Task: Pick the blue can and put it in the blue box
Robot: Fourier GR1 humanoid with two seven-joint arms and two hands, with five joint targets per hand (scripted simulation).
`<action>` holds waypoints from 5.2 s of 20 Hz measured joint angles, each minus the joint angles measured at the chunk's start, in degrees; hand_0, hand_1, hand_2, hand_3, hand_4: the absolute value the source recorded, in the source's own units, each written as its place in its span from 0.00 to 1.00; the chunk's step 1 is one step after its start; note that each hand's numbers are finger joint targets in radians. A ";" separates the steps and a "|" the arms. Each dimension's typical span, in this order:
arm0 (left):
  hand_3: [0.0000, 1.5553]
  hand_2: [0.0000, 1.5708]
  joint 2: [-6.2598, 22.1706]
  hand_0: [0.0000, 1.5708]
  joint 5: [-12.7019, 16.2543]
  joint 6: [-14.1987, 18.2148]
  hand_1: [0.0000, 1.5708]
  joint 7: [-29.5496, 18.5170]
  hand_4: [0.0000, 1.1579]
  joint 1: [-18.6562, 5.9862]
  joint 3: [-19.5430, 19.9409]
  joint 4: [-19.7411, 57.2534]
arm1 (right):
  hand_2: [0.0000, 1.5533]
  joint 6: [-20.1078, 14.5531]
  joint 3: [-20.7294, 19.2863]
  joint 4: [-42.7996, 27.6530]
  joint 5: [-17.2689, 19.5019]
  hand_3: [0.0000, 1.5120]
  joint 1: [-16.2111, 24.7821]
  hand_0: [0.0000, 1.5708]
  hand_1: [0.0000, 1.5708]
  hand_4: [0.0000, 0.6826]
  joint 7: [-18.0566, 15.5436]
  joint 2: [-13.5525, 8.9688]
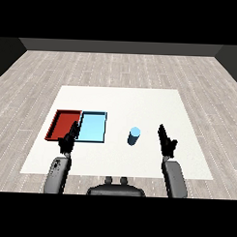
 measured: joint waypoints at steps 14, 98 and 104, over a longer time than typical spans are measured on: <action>0.00 0.00 -2.25 0.00 4.71 -4.81 0.00 -17.15 0.00 -2.18 2.76 -3.02 | 0.00 10.80 -3.40 -1.78 -9.33 0.00 -5.05 0.00 0.00 0.00 -8.89 -0.33; 0.00 0.00 -2.14 0.00 8.48 -8.41 0.00 -19.55 0.00 -1.57 6.61 -4.93 | 0.95 -15.70 12.14 41.15 -19.53 0.95 -25.98 0.95 0.95 0.92 -24.77 5.66; 0.00 0.00 -2.51 0.00 6.34 -8.02 0.00 -19.13 0.00 -1.31 4.81 -5.09 | 0.93 -17.54 13.33 32.43 -16.09 0.93 -24.35 0.91 0.91 0.91 -19.45 3.78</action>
